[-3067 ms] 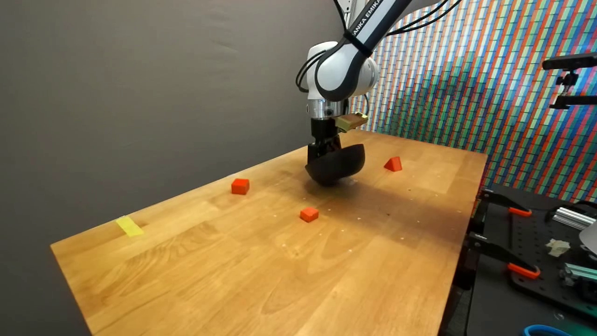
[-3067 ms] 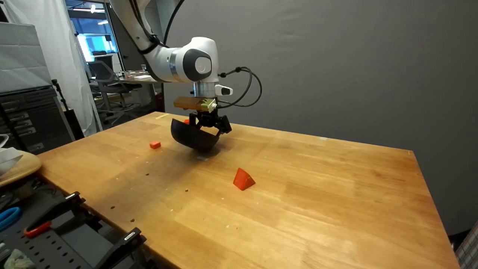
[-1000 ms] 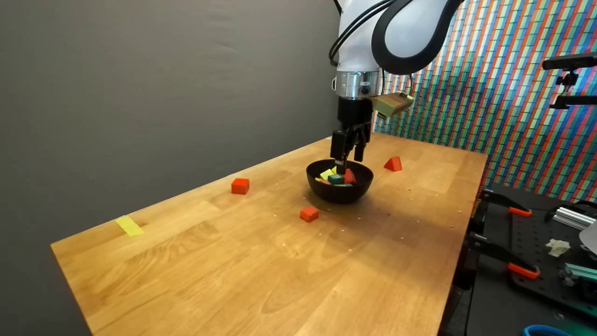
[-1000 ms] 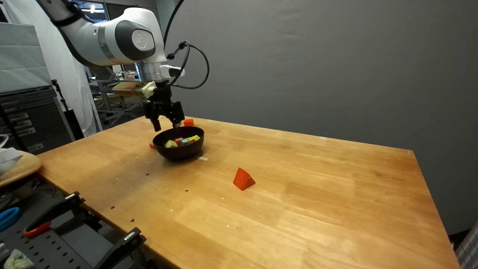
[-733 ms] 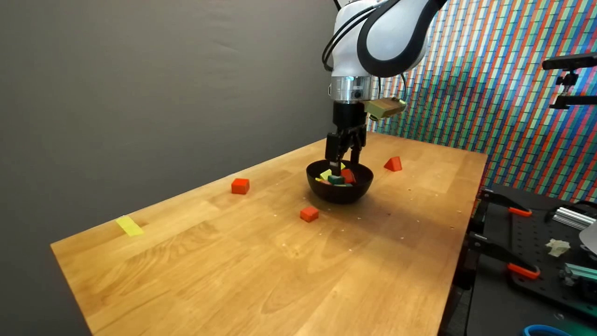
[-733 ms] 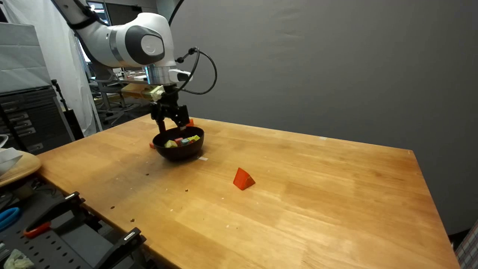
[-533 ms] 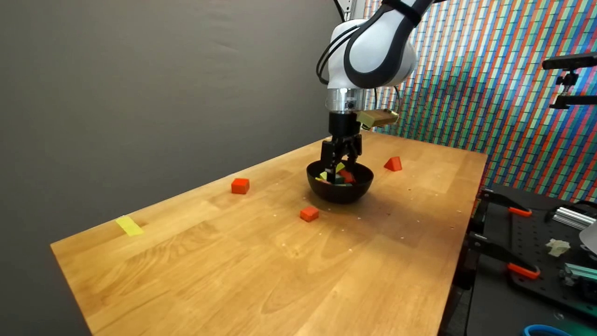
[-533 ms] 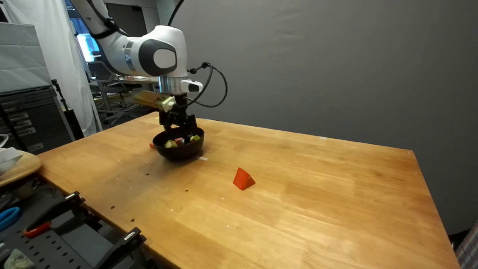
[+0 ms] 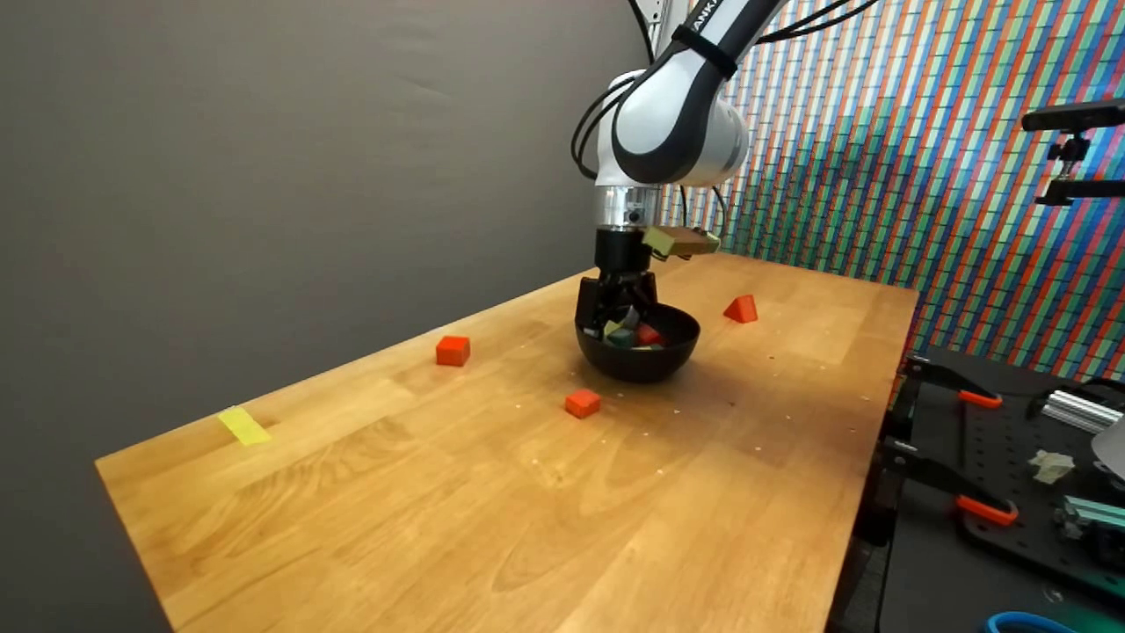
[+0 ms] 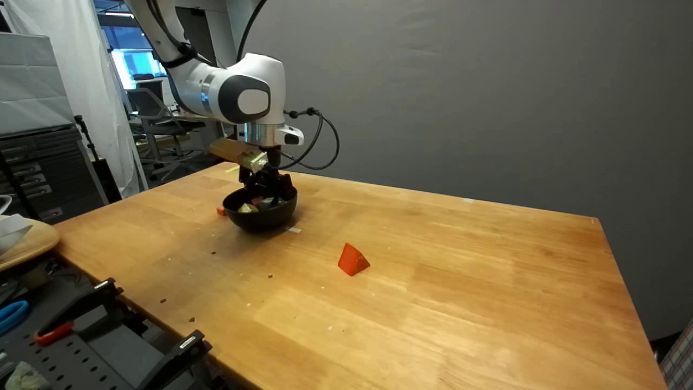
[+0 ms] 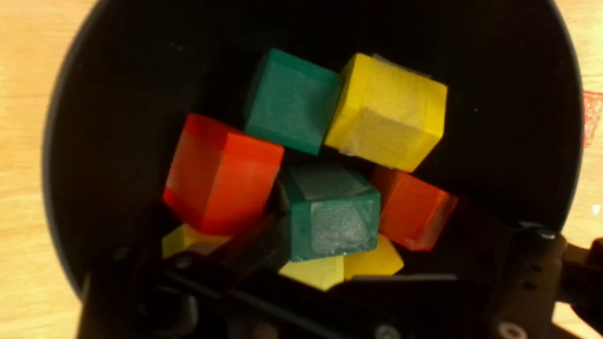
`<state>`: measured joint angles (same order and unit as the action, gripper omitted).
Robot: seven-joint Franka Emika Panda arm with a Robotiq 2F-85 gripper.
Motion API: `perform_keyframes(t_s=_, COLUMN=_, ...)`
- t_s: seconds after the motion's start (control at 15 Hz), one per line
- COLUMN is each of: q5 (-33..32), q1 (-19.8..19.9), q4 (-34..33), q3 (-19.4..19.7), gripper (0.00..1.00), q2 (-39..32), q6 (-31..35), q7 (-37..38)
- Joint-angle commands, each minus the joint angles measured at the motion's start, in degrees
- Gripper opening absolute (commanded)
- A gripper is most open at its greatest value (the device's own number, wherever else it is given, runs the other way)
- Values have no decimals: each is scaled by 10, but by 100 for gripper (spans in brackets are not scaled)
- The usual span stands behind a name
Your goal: Remove all the contents from the black bowl.
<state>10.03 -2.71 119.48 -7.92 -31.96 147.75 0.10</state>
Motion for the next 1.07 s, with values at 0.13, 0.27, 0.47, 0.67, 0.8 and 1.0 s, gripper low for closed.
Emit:
perform_keyframes(t_s=0.13, q5=-27, q1=-23, q4=-50, q3=9, gripper=100, q2=-29, q6=-33, q7=7)
perform_keyframes(t_s=0.27, q5=-62, q1=-46, q4=-57, q3=30, gripper=100, q2=-25, q6=-93, q7=35)
perform_keyframes(t_s=0.47, q5=-110, q1=-80, q4=-66, q3=52, gripper=66, q2=-26, q6=-146, q7=82)
perform_keyframes(t_s=0.67, q5=-128, q1=-88, q4=-71, q3=55, gripper=47, q2=-26, q6=-168, q7=96)
perform_keyframes(t_s=0.8, q5=-134, q1=-90, q4=-67, q3=55, gripper=31, q2=-25, q6=-165, q7=98)
perform_keyframes(t_s=1.0, q5=-134, q1=-89, q4=-56, q3=54, gripper=25, q2=-16, q6=-155, q7=99)
